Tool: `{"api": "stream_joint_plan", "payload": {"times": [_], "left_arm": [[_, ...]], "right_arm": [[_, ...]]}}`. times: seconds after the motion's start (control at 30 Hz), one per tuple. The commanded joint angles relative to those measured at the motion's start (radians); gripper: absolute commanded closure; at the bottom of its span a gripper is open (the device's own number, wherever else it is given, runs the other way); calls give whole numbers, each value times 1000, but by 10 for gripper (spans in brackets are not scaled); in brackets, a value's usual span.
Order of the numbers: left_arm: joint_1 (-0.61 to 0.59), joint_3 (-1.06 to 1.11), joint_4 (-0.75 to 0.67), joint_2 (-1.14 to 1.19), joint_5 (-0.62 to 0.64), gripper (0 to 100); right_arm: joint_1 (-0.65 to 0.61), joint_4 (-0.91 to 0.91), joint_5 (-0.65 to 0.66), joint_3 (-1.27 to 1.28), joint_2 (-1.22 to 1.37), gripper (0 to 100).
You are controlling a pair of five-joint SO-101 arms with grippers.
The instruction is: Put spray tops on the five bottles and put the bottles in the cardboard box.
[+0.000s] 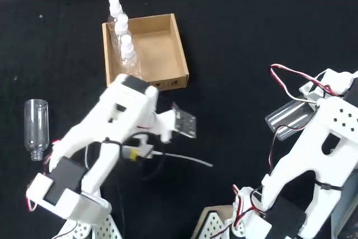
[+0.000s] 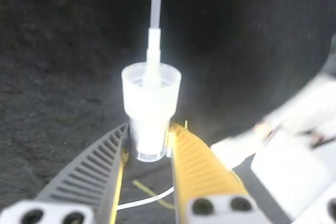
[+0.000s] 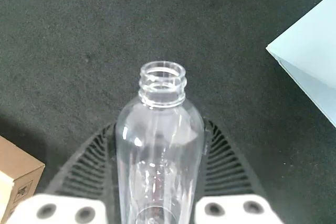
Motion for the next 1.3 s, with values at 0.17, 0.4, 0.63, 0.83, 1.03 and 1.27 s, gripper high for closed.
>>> {"api": "stream_joint_plan", "payload": {"times": [0.17, 0.4, 0.63, 0.83, 1.03, 1.27], "left_arm": [[-185, -16, 6, -55, -439, 963], [-242, -35, -11, -57, -410, 799], [-289, -45, -28, -66, -405, 799], [-302, -124, 35, -66, -276, 799], [-292, -156, 86, -66, -84, 799], [-292, -140, 127, -61, 81, 799]], "right_arm": [[-31, -78, -12, 21, -48, 988], [-31, -78, -8, 22, -48, 988], [-31, -78, -6, 22, -48, 988], [-31, -78, -6, 22, -48, 988], [-31, -78, -6, 22, -48, 988], [-31, -77, -6, 24, -48, 988]]}}
